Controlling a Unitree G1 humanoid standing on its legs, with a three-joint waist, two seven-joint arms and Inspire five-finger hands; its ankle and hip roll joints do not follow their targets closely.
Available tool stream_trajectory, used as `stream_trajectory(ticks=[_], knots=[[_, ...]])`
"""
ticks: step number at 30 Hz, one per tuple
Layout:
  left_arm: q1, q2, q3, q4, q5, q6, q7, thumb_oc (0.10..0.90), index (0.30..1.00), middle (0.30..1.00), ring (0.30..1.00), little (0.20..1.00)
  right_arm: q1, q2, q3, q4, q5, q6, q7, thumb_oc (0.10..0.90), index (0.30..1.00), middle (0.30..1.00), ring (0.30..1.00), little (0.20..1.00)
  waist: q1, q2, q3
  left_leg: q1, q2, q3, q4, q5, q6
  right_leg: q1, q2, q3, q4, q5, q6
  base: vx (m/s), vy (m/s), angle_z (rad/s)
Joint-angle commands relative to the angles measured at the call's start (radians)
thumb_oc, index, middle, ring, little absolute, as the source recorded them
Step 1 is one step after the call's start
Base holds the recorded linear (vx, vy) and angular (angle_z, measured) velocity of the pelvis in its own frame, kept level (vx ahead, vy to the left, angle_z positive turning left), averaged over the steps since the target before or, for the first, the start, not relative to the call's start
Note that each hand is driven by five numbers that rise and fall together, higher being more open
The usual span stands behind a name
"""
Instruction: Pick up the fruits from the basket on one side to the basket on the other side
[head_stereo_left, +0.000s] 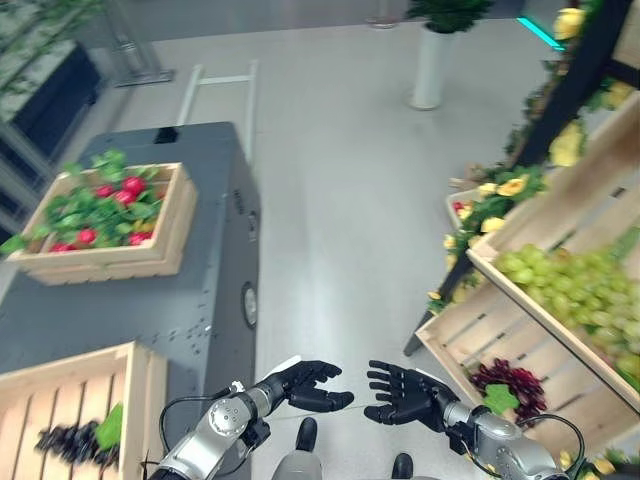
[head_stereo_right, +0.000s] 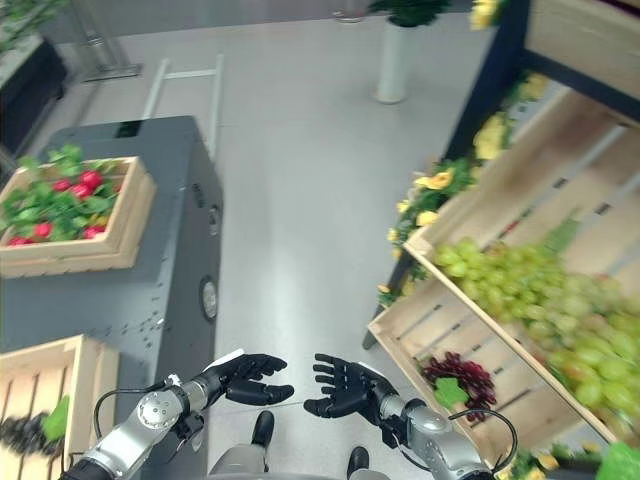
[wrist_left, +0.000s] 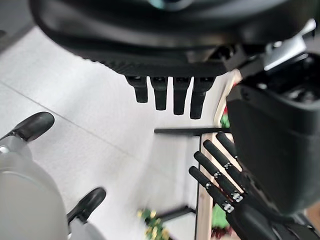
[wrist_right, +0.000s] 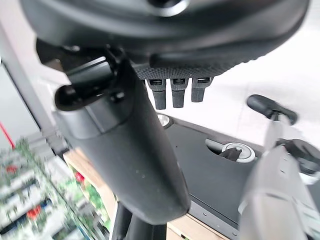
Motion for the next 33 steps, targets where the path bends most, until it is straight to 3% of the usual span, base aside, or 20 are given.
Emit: stream_trajectory(ticks=[1,5,7,9,15,20,25,26,27,29,33], knots=[[-0.060,0.028,0.087,-0.091,-0.067,-0.105,-0.011,0.800,0.900,0.900,0.900,0.900,-0.080,0.033,-0.067,-0.107,0.083,-0.136,-0.063,0.800,0.900,0.900,0.900,0.900,-0.002,-0.121,-0.015,0.023,-0.077,0.131,0.145,-0.149,-0.013,-0.039,-0.041,-0.022,0.005,0.050,-0.027,-0.05,0.086,0.86],[-0.064,0.031,0.091,-0.098,-0.085,-0.146,-0.041,0.800,0.900,0.900,0.900,0.900,-0.058,0.024,-0.088,-0.126,0.066,-0.151,-0.067,0.800,0.900,0.900,0.900,0.900,-0.028,-0.116,-0.033,0.078,-0.034,0.223,0.108,-0.150,-0.015,-0.053,-0.065,-0.073,0.023,0.056,-0.021,-0.03,0.175,1.18],[-0.071,0.038,0.083,-0.098,-0.093,-0.165,-0.074,0.800,0.900,0.900,0.900,0.900,-0.025,0.025,-0.106,-0.133,0.083,-0.159,-0.063,0.800,0.900,0.900,0.900,0.900,-0.050,-0.095,-0.059,0.147,0.005,0.317,-0.006,-0.127,-0.034,-0.037,-0.072,-0.125,0.018,0.043,-0.006,0.08,0.286,1.23],[-0.079,0.045,0.069,-0.109,-0.113,-0.158,-0.085,0.800,0.900,0.900,0.900,0.900,-0.017,0.032,-0.112,-0.137,0.102,-0.162,-0.072,0.800,0.900,0.900,0.900,0.900,-0.056,-0.080,-0.074,0.182,0.005,0.353,-0.084,-0.099,-0.038,-0.037,-0.084,-0.159,0.021,0.045,0.005,0.08,0.314,1.23],[-0.054,0.080,0.097,-0.178,-0.143,-0.135,-0.128,0.800,0.900,0.900,0.900,0.900,-0.023,0.098,-0.118,-0.140,0.169,-0.171,-0.089,0.800,0.900,0.900,0.900,0.900,-0.021,-0.072,-0.090,0.195,-0.057,0.285,-0.092,-0.147,0.008,-0.062,-0.160,-0.176,0.055,0.087,0.077,0.07,0.295,0.71],[-0.042,0.090,0.135,-0.224,-0.164,-0.121,-0.153,0.800,0.900,0.900,0.900,0.900,-0.021,0.129,-0.133,-0.160,0.179,-0.187,-0.111,0.800,0.900,0.900,0.900,0.900,0.007,-0.068,-0.081,0.202,-0.103,0.278,-0.092,-0.175,0.046,-0.092,-0.221,-0.195,0.120,0.118,0.097,0.03,0.301,0.41],[-0.046,0.086,0.134,-0.232,-0.168,-0.127,-0.132,0.800,0.900,0.900,0.900,0.900,-0.026,0.131,-0.134,-0.181,0.169,-0.193,-0.121,0.800,0.900,0.900,0.900,0.900,0.012,-0.063,-0.063,0.199,-0.139,0.239,-0.092,-0.177,0.081,-0.163,-0.269,-0.148,0.299,0.151,0.106,0.00,0.219,0.11],[-0.054,0.082,0.131,-0.221,-0.165,-0.138,-0.117,0.800,0.900,0.900,0.900,0.900,-0.024,0.121,-0.137,-0.194,0.161,-0.192,-0.117,0.800,0.900,0.900,0.900,0.900,0.001,-0.058,-0.052,0.189,-0.151,0.213,-0.092,-0.161,0.100,-0.210,-0.266,-0.100,0.398,0.164,0.086,-0.03,0.164,0.10],[-0.056,0.080,0.129,-0.217,-0.161,-0.142,-0.104,0.800,0.900,0.900,0.900,0.900,-0.024,0.118,-0.135,-0.199,0.152,-0.192,-0.114,0.800,0.900,0.900,0.900,0.900,-0.005,-0.059,-0.049,0.190,-0.154,0.198,-0.092,-0.161,0.105,-0.224,-0.254,-0.067,0.418,0.166,0.083,-0.01,0.162,0.21],[-0.073,0.080,0.108,-0.214,-0.171,-0.148,-0.072,0.800,0.900,0.900,0.900,0.900,-0.010,0.100,-0.131,-0.224,0.151,-0.203,-0.115,0.800,0.900,0.900,0.900,0.900,-0.035,-0.070,-0.041,0.194,-0.166,0.127,-0.092,-0.155,0.113,-0.238,-0.174,0.037,0.372,0.134,0.070,0.05,-0.008,0.47],[-0.075,0.067,0.092,-0.219,-0.168,-0.163,-0.032,0.800,0.900,0.900,0.900,0.900,0.000,0.079,-0.128,-0.259,0.149,-0.203,-0.028,0.800,0.900,0.900,0.900,0.900,-0.048,-0.089,-0.049,0.184,-0.178,0.076,-0.086,-0.162,0.115,-0.209,-0.152,0.108,0.193,0.154,0.071,0.07,-0.092,0.77]])
